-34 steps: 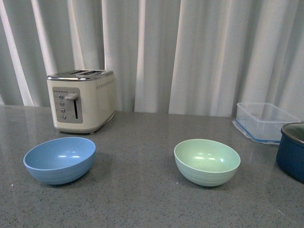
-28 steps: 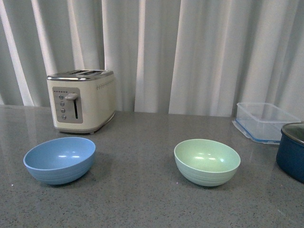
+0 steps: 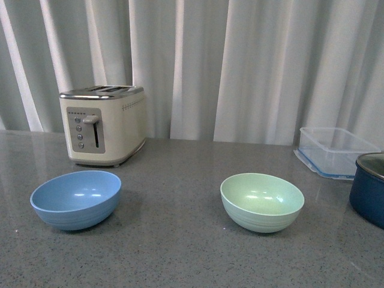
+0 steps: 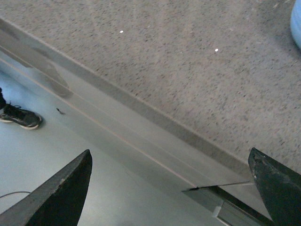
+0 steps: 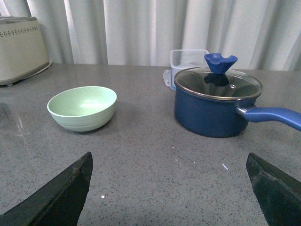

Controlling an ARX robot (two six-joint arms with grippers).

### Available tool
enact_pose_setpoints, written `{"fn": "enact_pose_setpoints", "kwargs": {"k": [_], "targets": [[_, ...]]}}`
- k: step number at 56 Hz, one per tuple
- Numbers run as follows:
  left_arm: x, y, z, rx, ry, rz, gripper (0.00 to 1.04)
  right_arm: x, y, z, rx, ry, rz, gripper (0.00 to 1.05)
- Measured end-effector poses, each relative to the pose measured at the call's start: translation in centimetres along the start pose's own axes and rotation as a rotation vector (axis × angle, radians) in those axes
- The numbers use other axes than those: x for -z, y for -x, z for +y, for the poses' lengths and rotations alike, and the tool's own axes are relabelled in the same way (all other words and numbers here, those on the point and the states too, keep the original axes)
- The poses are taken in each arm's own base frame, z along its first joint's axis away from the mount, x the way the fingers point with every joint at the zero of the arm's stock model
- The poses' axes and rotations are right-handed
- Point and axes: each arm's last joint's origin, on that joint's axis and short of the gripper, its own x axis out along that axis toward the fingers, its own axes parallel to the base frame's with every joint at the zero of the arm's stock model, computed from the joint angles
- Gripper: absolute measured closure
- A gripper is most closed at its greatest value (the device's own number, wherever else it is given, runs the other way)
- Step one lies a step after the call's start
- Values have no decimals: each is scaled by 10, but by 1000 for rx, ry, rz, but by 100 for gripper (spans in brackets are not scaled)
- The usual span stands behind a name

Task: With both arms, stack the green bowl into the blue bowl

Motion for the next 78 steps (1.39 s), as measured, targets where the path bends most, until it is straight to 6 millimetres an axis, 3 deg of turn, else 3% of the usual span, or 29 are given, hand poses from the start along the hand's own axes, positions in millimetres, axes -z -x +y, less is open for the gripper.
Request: {"fn": "enact_pose_setpoints", "kwargs": {"k": [6, 15, 25, 54, 78], "targets": [[-13, -12, -7, 40, 3, -2, 7, 0, 0, 0, 0, 0, 0, 10], [-53, -43, -30, 107, 1, -22, 7, 0, 0, 0, 0, 0, 0, 10], [-76, -73, -54, 127, -10, -10, 7, 0, 0, 0, 0, 0, 0, 10], [-102, -138, -96, 157, 18, 59, 7, 0, 0, 0, 0, 0, 0, 10], [-106, -181, -128, 172, -10, 98, 7, 0, 0, 0, 0, 0, 0, 10]]}}
